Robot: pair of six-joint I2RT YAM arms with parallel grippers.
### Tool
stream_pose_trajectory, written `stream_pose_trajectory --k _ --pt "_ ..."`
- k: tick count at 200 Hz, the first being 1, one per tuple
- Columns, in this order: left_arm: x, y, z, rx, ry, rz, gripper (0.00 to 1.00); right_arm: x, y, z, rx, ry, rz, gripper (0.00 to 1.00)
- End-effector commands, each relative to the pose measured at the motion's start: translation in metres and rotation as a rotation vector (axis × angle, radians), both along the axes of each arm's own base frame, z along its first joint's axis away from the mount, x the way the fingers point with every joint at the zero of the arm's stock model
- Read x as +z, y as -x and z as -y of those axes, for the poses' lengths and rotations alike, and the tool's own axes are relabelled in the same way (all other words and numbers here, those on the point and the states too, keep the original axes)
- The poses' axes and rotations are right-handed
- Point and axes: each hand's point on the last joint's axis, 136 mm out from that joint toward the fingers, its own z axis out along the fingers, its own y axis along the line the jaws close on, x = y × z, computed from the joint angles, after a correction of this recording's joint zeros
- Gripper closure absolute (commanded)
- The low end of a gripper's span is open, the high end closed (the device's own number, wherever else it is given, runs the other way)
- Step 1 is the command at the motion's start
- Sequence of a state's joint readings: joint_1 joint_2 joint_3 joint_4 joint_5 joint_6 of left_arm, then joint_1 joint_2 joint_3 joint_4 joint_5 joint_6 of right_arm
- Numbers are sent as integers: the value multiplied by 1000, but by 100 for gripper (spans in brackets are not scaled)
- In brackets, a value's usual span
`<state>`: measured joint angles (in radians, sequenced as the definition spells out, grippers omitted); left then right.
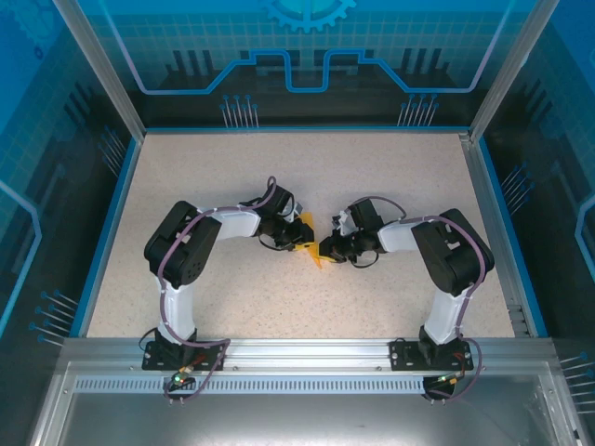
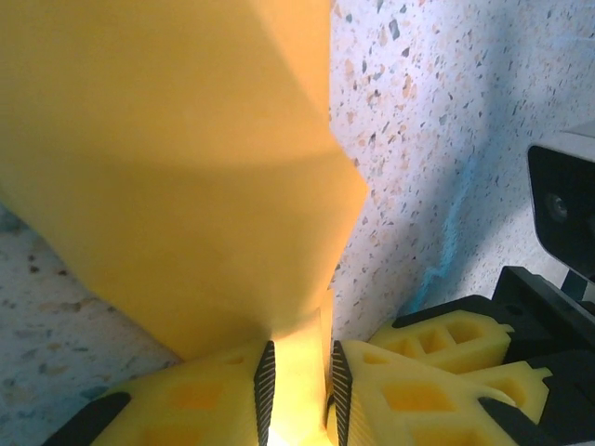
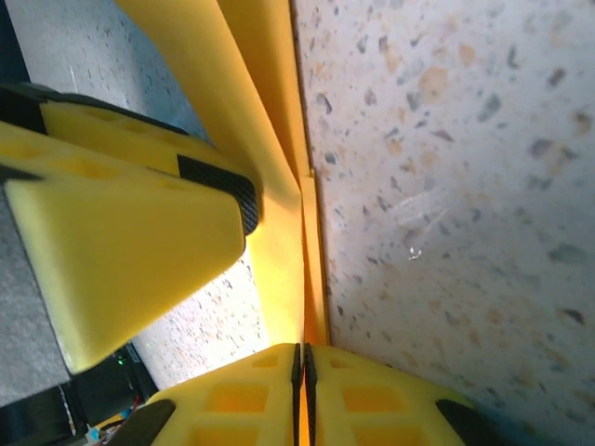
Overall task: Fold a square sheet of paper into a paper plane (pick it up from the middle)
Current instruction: Fold the wing for the fifth time at the center of the table.
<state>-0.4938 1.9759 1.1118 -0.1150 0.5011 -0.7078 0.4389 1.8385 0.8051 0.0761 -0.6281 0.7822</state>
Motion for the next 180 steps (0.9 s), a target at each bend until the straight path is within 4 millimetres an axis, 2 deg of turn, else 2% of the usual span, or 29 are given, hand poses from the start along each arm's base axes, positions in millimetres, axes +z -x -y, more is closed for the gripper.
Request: stream_pose_trajectory --k 1,31,44,77,105,143,178,180 --pt "-31 7 -20 48 -125 -74 73 -17 29 10 31 86 -93 89" --pt "-31 7 -21 46 -135 -75 73 -19 32 7 52 94 -95 89" --pt "-32 8 -21 45 -136 -77 73 -13 28 6 50 88 -68 89" --pt "-33 9 -23 43 -145 -80 74 26 13 5 17 64 105 84" --pt "-33 8 -23 44 -147 -82 75 41 17 -1 60 94 179 84" --pt "-34 8 -23 43 -148 -87 76 29 23 -17 106 161 153 87" --pt "-34 9 -22 42 -148 -89 76 12 25 -14 106 217 109 89" --pt "-34 9 -22 42 -148 -89 75 18 20 -18 104 210 123 89"
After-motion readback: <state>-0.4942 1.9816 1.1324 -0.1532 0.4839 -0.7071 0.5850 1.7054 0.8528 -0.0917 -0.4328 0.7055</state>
